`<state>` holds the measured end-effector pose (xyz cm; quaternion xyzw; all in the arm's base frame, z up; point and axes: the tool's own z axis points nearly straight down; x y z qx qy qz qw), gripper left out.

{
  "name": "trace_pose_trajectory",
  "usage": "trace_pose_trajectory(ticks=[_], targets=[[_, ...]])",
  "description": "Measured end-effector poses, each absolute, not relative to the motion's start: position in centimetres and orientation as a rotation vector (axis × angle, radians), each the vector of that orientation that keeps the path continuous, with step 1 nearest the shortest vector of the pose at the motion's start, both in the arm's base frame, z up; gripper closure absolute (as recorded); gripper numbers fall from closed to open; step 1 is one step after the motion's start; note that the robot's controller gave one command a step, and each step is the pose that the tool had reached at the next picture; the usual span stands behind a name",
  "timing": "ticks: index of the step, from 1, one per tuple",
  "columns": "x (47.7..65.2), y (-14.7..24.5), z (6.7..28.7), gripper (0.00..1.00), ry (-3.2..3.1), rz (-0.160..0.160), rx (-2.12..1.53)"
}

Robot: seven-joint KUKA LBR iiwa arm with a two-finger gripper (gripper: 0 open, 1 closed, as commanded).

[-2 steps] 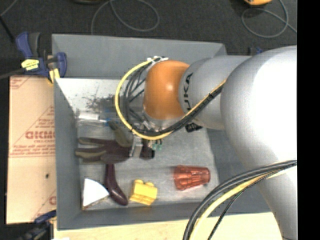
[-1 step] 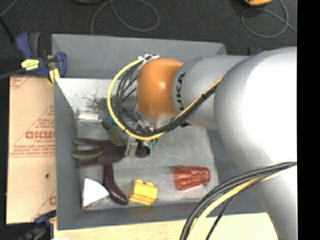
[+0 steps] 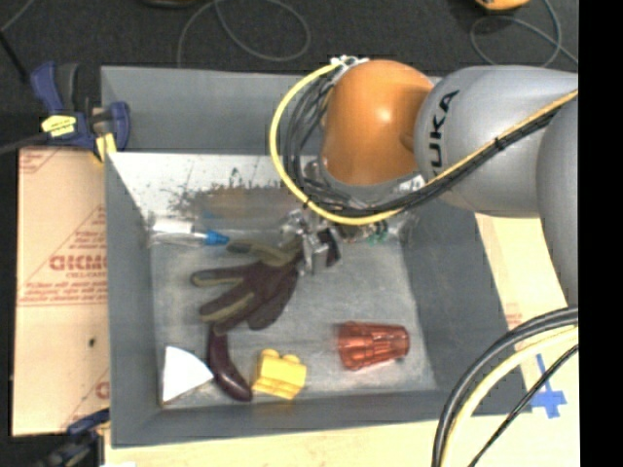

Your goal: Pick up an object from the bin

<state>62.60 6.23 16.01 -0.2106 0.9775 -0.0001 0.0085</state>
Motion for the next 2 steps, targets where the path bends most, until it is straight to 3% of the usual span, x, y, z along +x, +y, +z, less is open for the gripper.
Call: trace_pose_trajectory(ticks=[1, 2], targets=[[62.6, 6.2, 16.0, 1.0, 3.055, 0.001, -0.657], [63.6, 6.1, 24.6, 1.0, 3.075, 0.002, -0.525]])
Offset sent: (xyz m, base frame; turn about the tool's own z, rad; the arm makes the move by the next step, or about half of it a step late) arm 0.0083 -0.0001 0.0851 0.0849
